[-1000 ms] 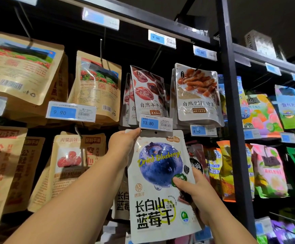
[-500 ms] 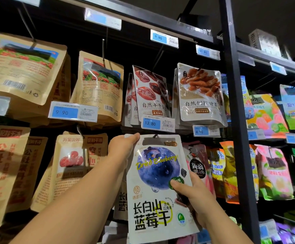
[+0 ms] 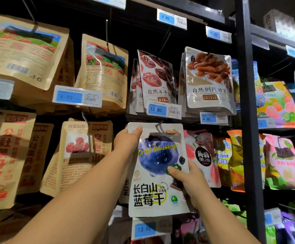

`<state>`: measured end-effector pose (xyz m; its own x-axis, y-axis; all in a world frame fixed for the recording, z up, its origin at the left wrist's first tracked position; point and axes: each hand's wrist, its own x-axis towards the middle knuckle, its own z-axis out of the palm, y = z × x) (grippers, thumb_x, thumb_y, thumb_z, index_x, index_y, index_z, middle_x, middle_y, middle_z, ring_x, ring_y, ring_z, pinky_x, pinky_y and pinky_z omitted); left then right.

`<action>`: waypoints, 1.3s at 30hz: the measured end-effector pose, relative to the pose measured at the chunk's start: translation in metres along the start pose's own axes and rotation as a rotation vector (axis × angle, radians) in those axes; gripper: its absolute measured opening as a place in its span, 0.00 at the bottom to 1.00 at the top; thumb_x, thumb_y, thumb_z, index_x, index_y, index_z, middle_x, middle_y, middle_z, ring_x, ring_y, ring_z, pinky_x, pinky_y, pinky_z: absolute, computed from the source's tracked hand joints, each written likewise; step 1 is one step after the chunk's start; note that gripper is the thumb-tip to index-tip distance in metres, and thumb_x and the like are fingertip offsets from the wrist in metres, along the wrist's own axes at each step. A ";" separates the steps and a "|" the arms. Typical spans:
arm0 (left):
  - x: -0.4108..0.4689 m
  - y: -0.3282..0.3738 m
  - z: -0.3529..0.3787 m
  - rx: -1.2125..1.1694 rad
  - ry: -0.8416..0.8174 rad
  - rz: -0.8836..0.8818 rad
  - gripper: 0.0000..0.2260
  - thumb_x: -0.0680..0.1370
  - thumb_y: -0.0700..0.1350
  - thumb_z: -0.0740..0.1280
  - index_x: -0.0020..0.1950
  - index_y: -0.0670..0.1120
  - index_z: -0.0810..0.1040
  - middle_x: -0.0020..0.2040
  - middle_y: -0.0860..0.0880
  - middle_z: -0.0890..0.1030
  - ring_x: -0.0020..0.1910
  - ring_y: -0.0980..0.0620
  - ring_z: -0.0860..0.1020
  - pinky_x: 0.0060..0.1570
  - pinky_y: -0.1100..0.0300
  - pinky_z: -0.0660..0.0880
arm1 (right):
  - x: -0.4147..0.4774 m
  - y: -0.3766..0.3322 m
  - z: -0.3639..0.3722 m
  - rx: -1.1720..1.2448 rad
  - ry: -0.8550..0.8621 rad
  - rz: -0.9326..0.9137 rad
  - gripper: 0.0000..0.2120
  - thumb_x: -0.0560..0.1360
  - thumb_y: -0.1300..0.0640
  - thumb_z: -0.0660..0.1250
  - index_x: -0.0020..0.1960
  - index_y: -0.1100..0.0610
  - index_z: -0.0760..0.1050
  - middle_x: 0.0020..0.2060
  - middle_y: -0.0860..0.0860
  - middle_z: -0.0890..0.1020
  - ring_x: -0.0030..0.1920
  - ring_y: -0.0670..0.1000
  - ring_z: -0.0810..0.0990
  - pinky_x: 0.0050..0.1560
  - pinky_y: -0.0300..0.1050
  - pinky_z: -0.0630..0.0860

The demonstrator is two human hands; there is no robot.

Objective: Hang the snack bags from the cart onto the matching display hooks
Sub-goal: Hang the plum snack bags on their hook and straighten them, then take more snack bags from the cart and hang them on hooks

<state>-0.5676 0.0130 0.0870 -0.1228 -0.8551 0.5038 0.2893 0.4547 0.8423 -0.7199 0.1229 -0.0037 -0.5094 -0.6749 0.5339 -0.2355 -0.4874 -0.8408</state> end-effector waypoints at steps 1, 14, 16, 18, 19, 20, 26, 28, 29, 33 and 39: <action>-0.001 -0.004 0.000 0.012 -0.010 -0.003 0.13 0.74 0.54 0.71 0.52 0.46 0.80 0.52 0.47 0.84 0.51 0.45 0.82 0.59 0.46 0.76 | 0.002 0.003 0.001 -0.046 0.022 -0.010 0.15 0.69 0.62 0.76 0.53 0.54 0.77 0.49 0.53 0.85 0.48 0.52 0.84 0.41 0.46 0.81; 0.014 -0.044 -0.003 0.168 0.079 0.036 0.30 0.59 0.66 0.71 0.54 0.49 0.81 0.49 0.49 0.84 0.48 0.46 0.82 0.54 0.47 0.79 | 0.008 0.015 0.027 -0.269 0.040 0.047 0.19 0.73 0.52 0.73 0.54 0.54 0.66 0.49 0.50 0.75 0.49 0.50 0.72 0.49 0.42 0.68; 0.015 -0.045 -0.003 0.153 0.099 0.017 0.31 0.57 0.67 0.70 0.53 0.50 0.80 0.49 0.49 0.84 0.48 0.45 0.82 0.54 0.46 0.79 | 0.010 0.016 0.030 -0.300 0.057 0.057 0.19 0.73 0.51 0.73 0.54 0.56 0.65 0.50 0.52 0.75 0.48 0.51 0.72 0.48 0.42 0.68; 0.013 -0.043 -0.002 0.172 0.111 0.017 0.29 0.60 0.65 0.71 0.54 0.49 0.79 0.50 0.48 0.83 0.49 0.45 0.81 0.54 0.46 0.78 | 0.011 0.016 0.032 -0.366 0.082 0.062 0.22 0.73 0.47 0.73 0.57 0.57 0.68 0.53 0.54 0.77 0.49 0.53 0.74 0.47 0.44 0.70; 0.012 -0.042 -0.001 0.195 0.114 0.019 0.27 0.64 0.63 0.72 0.55 0.48 0.79 0.51 0.48 0.83 0.50 0.45 0.81 0.55 0.47 0.78 | 0.012 0.017 0.032 -0.404 0.093 0.058 0.24 0.72 0.46 0.72 0.59 0.58 0.69 0.54 0.55 0.78 0.49 0.54 0.75 0.47 0.44 0.70; 0.010 -0.040 0.000 0.211 0.116 0.026 0.25 0.67 0.61 0.72 0.56 0.47 0.79 0.52 0.47 0.83 0.51 0.45 0.81 0.55 0.48 0.78 | 0.011 0.016 0.031 -0.429 0.112 0.064 0.25 0.72 0.45 0.72 0.61 0.58 0.70 0.54 0.54 0.79 0.49 0.53 0.76 0.46 0.44 0.71; -0.015 -0.041 -0.004 0.180 0.165 0.075 0.27 0.71 0.56 0.73 0.64 0.43 0.72 0.56 0.47 0.80 0.51 0.47 0.78 0.47 0.58 0.72 | -0.006 0.017 0.024 -0.520 0.110 0.025 0.24 0.72 0.45 0.72 0.62 0.56 0.71 0.55 0.50 0.81 0.48 0.49 0.79 0.47 0.40 0.73; -0.029 -0.042 -0.006 0.217 0.179 0.100 0.26 0.72 0.50 0.75 0.64 0.43 0.70 0.57 0.46 0.78 0.49 0.49 0.76 0.45 0.61 0.68 | -0.015 0.021 0.024 -0.551 0.103 0.009 0.28 0.70 0.45 0.73 0.65 0.55 0.69 0.58 0.50 0.80 0.55 0.53 0.79 0.53 0.45 0.74; -0.036 -0.042 -0.006 0.234 0.187 0.113 0.27 0.71 0.49 0.75 0.64 0.42 0.69 0.58 0.45 0.77 0.51 0.49 0.76 0.46 0.61 0.68 | -0.020 0.021 0.024 -0.553 0.102 0.005 0.30 0.69 0.45 0.73 0.66 0.54 0.68 0.59 0.49 0.80 0.56 0.52 0.79 0.54 0.46 0.75; -0.070 -0.048 -0.006 0.332 0.245 0.128 0.34 0.70 0.48 0.75 0.71 0.44 0.63 0.71 0.44 0.63 0.68 0.44 0.64 0.64 0.56 0.63 | -0.042 0.021 0.018 -0.608 0.098 -0.051 0.30 0.73 0.43 0.69 0.69 0.53 0.66 0.65 0.48 0.75 0.62 0.53 0.75 0.57 0.44 0.72; -0.130 -0.062 0.007 0.428 0.248 0.422 0.29 0.70 0.44 0.73 0.69 0.43 0.66 0.69 0.42 0.65 0.70 0.42 0.62 0.70 0.53 0.55 | -0.077 0.026 0.006 -0.571 0.141 -0.139 0.21 0.77 0.52 0.67 0.69 0.53 0.69 0.66 0.50 0.73 0.65 0.48 0.71 0.64 0.43 0.70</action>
<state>-0.5765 0.0976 -0.0294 0.1564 -0.5903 0.7919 -0.1456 0.7792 0.6096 -0.6823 0.1589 -0.0661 -0.5379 -0.5271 0.6579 -0.6947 -0.1650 -0.7002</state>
